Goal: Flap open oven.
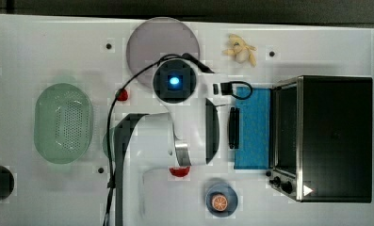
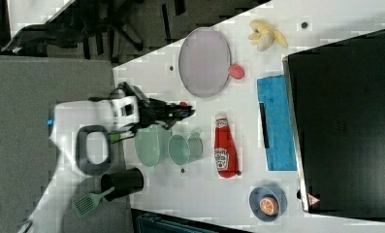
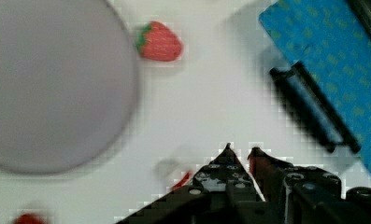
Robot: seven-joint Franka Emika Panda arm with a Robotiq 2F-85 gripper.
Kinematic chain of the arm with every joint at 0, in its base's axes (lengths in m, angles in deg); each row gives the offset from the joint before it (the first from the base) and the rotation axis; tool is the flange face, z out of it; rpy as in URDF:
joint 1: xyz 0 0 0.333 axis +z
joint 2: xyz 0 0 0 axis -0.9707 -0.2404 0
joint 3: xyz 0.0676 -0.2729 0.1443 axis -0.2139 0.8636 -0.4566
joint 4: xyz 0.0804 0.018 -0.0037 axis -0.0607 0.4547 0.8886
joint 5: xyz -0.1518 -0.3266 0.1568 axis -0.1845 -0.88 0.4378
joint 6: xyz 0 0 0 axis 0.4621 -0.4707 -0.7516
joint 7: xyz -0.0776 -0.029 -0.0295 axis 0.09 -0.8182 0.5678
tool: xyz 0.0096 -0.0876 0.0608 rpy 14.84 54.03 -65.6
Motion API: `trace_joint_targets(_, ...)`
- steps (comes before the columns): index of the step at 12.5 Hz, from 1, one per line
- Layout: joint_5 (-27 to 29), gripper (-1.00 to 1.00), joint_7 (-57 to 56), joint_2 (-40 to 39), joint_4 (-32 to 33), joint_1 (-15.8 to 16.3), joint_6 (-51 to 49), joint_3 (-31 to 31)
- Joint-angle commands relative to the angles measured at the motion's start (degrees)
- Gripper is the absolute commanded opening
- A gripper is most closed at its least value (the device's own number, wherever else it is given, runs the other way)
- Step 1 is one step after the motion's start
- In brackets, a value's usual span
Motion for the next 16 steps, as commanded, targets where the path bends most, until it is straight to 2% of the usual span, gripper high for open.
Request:
trace_joint_targets(1,4.6,-0.65,3.2,7.3,-1.7,-0.9,-6.5,1.8)
trace_joint_targets(4,4.6,-0.65,6.7,14.0,-4.6,-0.9,-18.0,2.6)
trace_joint_targets(8,4.6,-0.65,7.8,18.6,-9.4,-0.7,-32.7,1.8)
trace_joint_targets(16,4.6,-0.65,7.8,18.6,-10.3,-0.7,-32.8,1.7)
